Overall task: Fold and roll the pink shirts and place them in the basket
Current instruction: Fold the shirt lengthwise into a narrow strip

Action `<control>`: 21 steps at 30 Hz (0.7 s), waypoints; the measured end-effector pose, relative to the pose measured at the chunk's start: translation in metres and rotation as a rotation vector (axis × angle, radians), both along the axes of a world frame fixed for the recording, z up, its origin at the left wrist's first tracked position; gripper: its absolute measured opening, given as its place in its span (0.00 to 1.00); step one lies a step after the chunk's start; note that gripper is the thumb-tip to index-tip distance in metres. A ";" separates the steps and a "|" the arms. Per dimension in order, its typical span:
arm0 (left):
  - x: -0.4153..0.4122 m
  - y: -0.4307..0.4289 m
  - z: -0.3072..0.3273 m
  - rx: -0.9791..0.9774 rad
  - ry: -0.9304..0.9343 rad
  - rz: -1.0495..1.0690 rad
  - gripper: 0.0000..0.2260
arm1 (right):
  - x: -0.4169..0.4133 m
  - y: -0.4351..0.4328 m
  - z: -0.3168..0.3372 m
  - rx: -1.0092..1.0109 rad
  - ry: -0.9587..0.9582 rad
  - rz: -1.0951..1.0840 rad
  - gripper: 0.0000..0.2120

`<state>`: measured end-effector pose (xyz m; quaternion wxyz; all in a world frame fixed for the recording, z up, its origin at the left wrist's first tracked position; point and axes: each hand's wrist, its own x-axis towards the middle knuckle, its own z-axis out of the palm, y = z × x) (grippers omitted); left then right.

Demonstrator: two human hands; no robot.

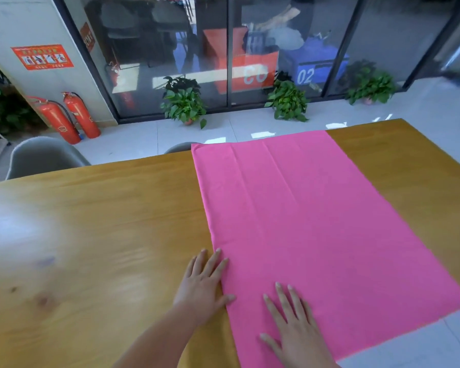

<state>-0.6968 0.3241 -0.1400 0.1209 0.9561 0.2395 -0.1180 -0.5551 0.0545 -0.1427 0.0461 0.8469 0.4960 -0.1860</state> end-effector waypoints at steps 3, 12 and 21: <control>-0.015 -0.006 0.001 -0.002 -0.016 -0.023 0.45 | -0.020 -0.002 0.004 -0.048 -0.006 -0.018 0.41; 0.006 0.064 0.013 0.067 -0.046 -0.080 0.40 | -0.056 0.091 0.040 0.033 0.043 -0.015 0.38; 0.004 0.105 0.005 0.082 -0.017 -0.161 0.35 | -0.085 0.141 0.041 -0.018 0.069 -0.131 0.38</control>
